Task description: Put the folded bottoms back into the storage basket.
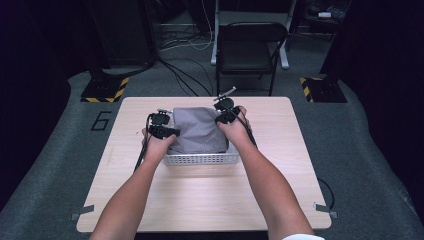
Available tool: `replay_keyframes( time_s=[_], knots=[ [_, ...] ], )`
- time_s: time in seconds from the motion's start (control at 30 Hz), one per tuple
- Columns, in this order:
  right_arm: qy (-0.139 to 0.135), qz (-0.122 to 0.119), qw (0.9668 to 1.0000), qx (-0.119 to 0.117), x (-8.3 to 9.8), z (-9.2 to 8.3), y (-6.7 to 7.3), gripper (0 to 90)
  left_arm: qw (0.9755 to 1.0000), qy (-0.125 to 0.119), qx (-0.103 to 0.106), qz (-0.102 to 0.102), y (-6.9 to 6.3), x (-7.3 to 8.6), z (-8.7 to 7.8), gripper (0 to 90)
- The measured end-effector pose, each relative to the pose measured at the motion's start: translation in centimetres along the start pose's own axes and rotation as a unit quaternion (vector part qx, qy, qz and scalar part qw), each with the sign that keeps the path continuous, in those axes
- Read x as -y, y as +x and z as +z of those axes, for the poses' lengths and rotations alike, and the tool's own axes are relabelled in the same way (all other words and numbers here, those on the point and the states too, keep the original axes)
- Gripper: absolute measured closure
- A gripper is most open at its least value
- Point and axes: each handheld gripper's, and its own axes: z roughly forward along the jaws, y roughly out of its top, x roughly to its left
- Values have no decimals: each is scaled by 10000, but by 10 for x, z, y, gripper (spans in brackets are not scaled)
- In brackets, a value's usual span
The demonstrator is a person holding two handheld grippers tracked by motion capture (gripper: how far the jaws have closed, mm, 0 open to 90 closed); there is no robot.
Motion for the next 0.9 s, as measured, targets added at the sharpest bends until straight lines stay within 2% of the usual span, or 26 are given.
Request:
replay_keyframes(
  time_s=[0.07,0.13,0.33,0.4,0.43,0.47,0.53,0.6,0.73,0.77,0.8,0.9],
  knots=[
    [29,-56,10000,-34,0,3,1,749,10000,45,-26,27,3,2,2,777],
    [70,-158,9998,-39,1,6,3,749,9999,85,-22,-75,4,4,3,774],
    [94,-178,9998,-37,0,10,9,749,9998,219,-42,2,4,5,3,757],
    [99,-194,9997,-56,0,11,10,749,9998,186,-54,74,5,5,1,735],
    [116,-217,9997,-56,0,11,10,748,9999,163,-31,38,5,5,-1,716],
    [130,-257,9996,-24,0,12,10,738,9999,114,-51,61,5,4,-2,671],
    [78,-237,9997,26,1,13,12,688,9999,60,-74,58,6,4,-6,621],
    [118,-266,9995,130,1,13,11,548,9999,21,-148,77,6,3,-9,578],
    [31,-167,9996,241,1,10,10,522,9997,-24,-214,102,8,3,-14,533],
    [2,-219,9994,280,1,8,9,506,9995,-46,-244,173,9,2,-16,524],
    [-31,-183,9993,311,1,7,9,497,9996,-46,-220,141,9,2,-17,517],
    [-91,-276,9990,336,3,2,6,490,9996,-84,-232,154,7,2,-19,500]
  ],
)
